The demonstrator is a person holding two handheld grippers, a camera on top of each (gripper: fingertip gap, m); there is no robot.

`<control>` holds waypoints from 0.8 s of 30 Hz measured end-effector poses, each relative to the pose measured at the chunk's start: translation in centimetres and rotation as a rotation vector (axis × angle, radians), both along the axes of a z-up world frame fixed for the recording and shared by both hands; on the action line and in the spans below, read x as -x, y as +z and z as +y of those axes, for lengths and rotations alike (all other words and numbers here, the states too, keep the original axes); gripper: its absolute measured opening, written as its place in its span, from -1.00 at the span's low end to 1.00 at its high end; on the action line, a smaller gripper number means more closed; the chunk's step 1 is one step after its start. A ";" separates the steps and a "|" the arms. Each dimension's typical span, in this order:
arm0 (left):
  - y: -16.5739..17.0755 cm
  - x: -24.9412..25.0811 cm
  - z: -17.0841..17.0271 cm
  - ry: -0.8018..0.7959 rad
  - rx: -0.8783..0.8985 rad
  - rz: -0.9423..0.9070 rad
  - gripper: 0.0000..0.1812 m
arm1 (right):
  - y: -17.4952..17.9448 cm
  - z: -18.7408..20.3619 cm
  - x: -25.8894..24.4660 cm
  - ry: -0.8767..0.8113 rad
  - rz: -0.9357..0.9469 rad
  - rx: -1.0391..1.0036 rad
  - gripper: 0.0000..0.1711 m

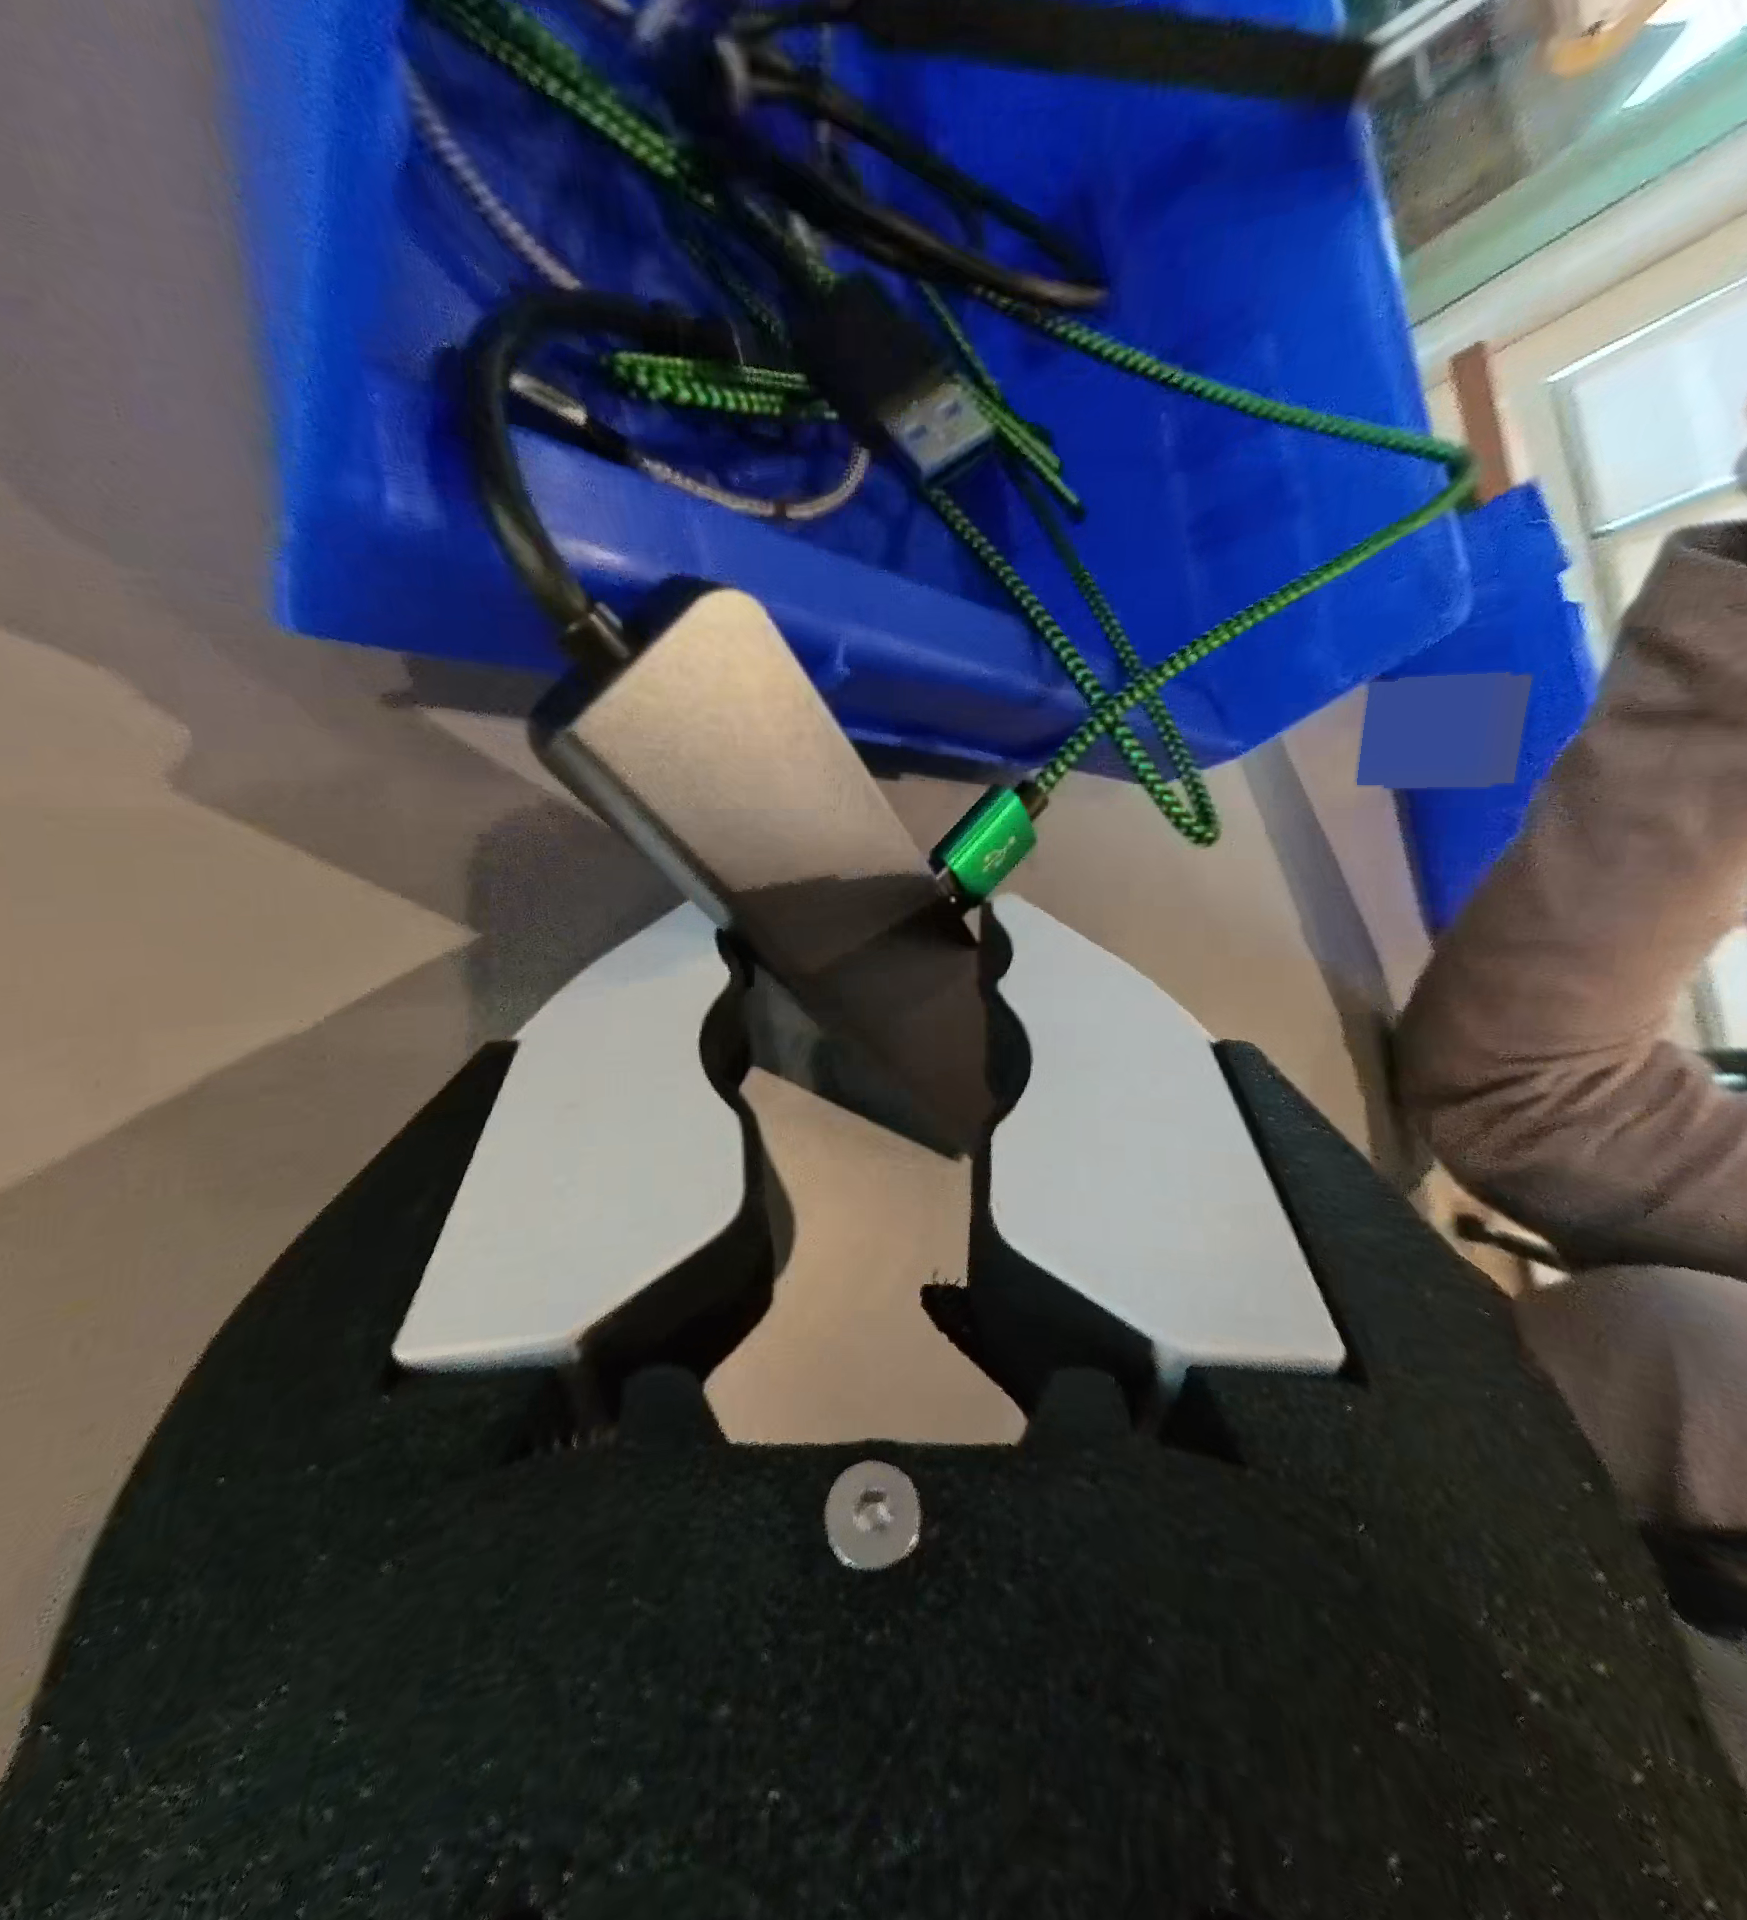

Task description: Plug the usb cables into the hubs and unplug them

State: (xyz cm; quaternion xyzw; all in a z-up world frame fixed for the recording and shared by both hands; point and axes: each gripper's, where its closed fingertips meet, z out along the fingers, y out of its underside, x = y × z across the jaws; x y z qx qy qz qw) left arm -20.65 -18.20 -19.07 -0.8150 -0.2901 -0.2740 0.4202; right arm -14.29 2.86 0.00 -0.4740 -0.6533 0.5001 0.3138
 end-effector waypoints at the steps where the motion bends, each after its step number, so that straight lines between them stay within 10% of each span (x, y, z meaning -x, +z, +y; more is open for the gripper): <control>1: 0.1 -0.2 0.1 -0.009 -0.019 -0.014 -0.57 | 0.9 0.5 -1.1 -0.011 0.030 0.042 -0.33; 13: 10.5 -0.6 1.4 -0.055 -0.271 0.153 -0.88 | 6.5 3.4 -7.8 -0.074 0.278 0.147 -0.47; 24: 10.6 6.5 10.3 -0.196 0.197 0.338 -0.89 | 6.2 3.7 -7.7 -0.077 0.264 0.157 -0.53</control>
